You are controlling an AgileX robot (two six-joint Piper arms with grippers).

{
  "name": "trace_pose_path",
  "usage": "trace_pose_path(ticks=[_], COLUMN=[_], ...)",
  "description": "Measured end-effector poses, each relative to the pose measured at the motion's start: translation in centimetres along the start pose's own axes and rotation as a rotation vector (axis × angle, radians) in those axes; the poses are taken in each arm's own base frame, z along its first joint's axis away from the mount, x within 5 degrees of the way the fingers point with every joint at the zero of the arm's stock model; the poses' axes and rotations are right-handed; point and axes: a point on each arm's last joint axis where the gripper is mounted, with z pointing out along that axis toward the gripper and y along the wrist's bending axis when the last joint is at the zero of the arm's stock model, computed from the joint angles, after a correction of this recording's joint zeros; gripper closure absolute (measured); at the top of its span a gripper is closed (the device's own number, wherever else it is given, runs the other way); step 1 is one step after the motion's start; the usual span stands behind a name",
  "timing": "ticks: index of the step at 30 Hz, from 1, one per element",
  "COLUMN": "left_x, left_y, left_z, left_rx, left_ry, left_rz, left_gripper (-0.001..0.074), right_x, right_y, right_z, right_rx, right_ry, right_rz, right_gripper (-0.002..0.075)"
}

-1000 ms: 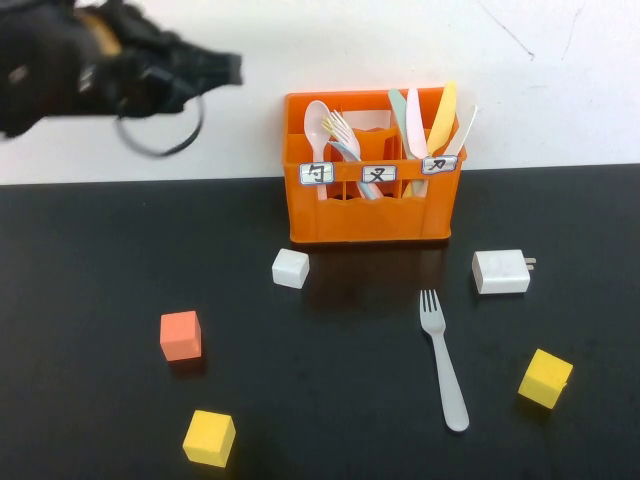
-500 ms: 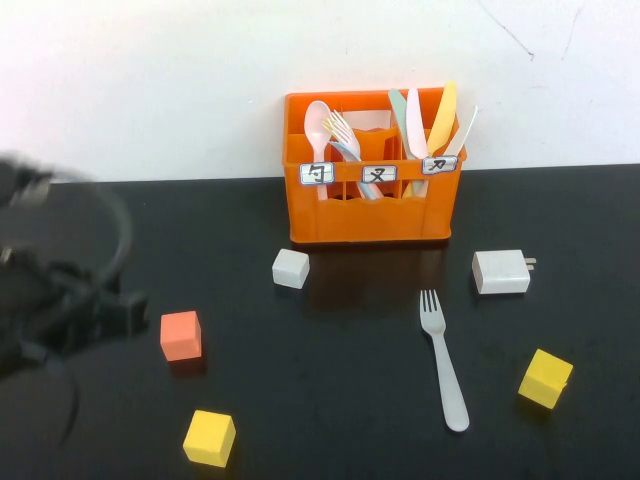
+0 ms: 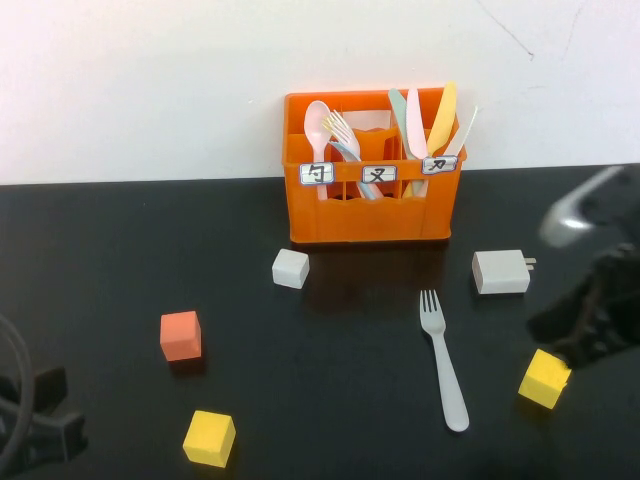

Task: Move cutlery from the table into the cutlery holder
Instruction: Pick up the fork

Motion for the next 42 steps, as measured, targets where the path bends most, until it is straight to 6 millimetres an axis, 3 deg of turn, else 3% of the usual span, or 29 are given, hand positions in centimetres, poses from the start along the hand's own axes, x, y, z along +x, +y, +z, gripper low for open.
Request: trace_pose_path(ticks=[8,13,16,20,24,31,42], left_x=[1.8,1.8,1.8,1.8,1.8,1.8,1.8], left_y=[0.2,0.1,0.0,0.0,-0.1,-0.2,-0.2], left_z=[1.0,0.9,0.9,0.9,0.9,0.9,0.9], left_rx=[0.028,0.038,0.05,0.053,0.06,0.068,0.068], left_ry=[0.02,0.016,0.02,0.021,0.025,0.029,0.029], left_rz=[-0.139,-0.156,-0.177,-0.182,-0.196,-0.212,-0.214], left_gripper=[0.0736,0.0736,0.0736,0.0736,0.0736,0.0736,0.0736], right_x=[-3.6,-4.8,-5.7,-6.2,-6.0,-6.1,-5.9], right_y=[2.1,1.2,0.7,0.4,0.1,-0.3,-0.2], right_z=[6.8,9.8,11.2,12.8,13.9,15.2,16.5], right_rx=[0.013,0.068,0.063,0.057,0.063,0.077,0.11], right_ry=[0.218,0.365,0.404,0.418,0.429,0.398,0.427], right_rz=[-0.086,-0.026,0.0,0.064,0.111,0.136,0.072], right_gripper=[0.0728,0.0719,0.0618,0.0351,0.0246,0.0223,0.0317])
